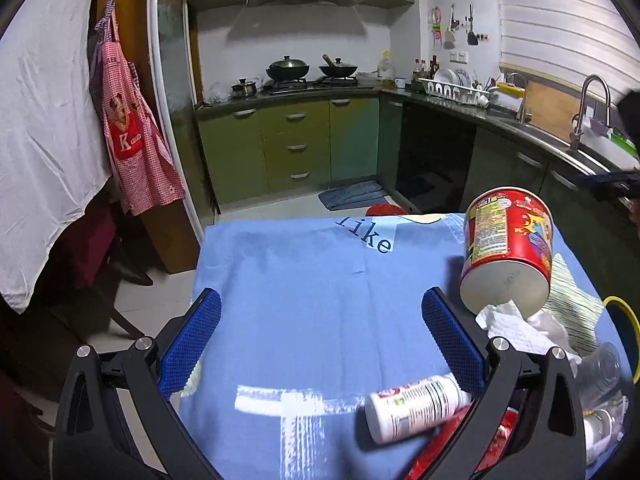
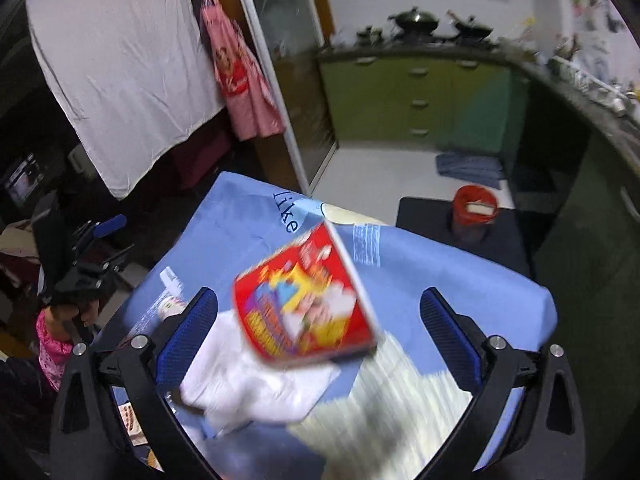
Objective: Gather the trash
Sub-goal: 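Grasp the red-and-white paper cup with the right gripper, then carry the paper cup to the yellow-rimmed bin and release it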
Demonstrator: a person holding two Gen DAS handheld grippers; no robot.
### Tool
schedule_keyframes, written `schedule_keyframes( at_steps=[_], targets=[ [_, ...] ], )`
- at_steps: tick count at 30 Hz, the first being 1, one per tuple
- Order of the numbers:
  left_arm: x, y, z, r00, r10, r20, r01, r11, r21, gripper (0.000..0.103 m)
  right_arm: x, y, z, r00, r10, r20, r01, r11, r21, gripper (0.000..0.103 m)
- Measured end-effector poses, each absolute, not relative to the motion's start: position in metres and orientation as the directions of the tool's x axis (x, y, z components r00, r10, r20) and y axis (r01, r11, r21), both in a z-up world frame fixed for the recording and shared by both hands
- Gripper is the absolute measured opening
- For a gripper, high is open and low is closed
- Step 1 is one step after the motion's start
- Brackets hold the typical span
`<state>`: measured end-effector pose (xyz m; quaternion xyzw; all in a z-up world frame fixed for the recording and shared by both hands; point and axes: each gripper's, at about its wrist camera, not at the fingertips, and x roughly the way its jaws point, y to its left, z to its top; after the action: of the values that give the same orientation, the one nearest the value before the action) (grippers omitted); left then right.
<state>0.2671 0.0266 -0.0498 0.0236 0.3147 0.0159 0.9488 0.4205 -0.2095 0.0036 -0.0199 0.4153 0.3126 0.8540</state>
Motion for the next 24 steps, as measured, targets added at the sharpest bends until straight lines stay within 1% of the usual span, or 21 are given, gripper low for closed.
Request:
schedule_keyframes(
  at_steps=[5,8,11,13,14,15,20,22,23,24],
  targets=[
    [0.281,0.022,-0.054,0.793,0.036,-0.608,-0.001,0.998,0.059,0.099,0.474,-0.198,-0.013,0.327,0.566,-0.757,-0.554,0.763,0.332,0.097],
    [0.283,0.022,-0.055,0.790,0.038,-0.612,0.000,0.998,0.062,0.099,0.494,-0.190,-0.028,0.231,0.549,-0.803,-0.549,0.755,0.358,0.096],
    [0.283,0.023,-0.054,0.789,0.036,-0.613,0.000,0.998,0.059,0.099,0.495,-0.186,-0.034,0.161,0.549,-0.820,-0.546,0.742,0.389,0.094],
    [0.282,0.025,-0.053,0.792,0.034,-0.610,0.000,0.998,0.057,0.099,0.492,-0.184,-0.037,0.129,0.562,-0.817,-0.552,0.725,0.412,0.087],
    [0.280,0.026,-0.053,0.793,0.033,-0.608,0.001,0.998,0.055,0.099,0.492,-0.185,-0.037,0.115,0.576,-0.809,-0.545,0.718,0.434,0.086],
    [0.280,0.026,-0.052,0.795,0.030,-0.606,0.001,0.999,0.051,0.099,0.489,-0.184,-0.037,0.091,0.591,-0.802,-0.539,0.706,0.459,0.082],
    [0.269,0.023,-0.046,0.806,0.027,-0.592,0.010,0.998,0.058,0.099,0.471,-0.172,-0.028,0.025,0.623,-0.782,-0.569,0.652,0.501,0.067],
    [0.267,0.022,-0.045,0.808,0.029,-0.589,0.008,0.998,0.060,0.099,0.463,-0.164,-0.025,-0.004,0.640,-0.769,-0.575,0.627,0.525,0.053],
    [0.265,0.022,-0.044,0.808,0.025,-0.589,0.010,0.998,0.056,0.099,0.457,-0.158,-0.025,-0.015,0.632,-0.774,-0.584,0.623,0.520,0.050],
    [0.265,0.022,-0.041,0.807,0.024,-0.590,0.010,0.998,0.054,0.099,0.454,-0.152,-0.026,-0.023,0.622,-0.783,-0.589,0.625,0.513,0.044]
  ],
)
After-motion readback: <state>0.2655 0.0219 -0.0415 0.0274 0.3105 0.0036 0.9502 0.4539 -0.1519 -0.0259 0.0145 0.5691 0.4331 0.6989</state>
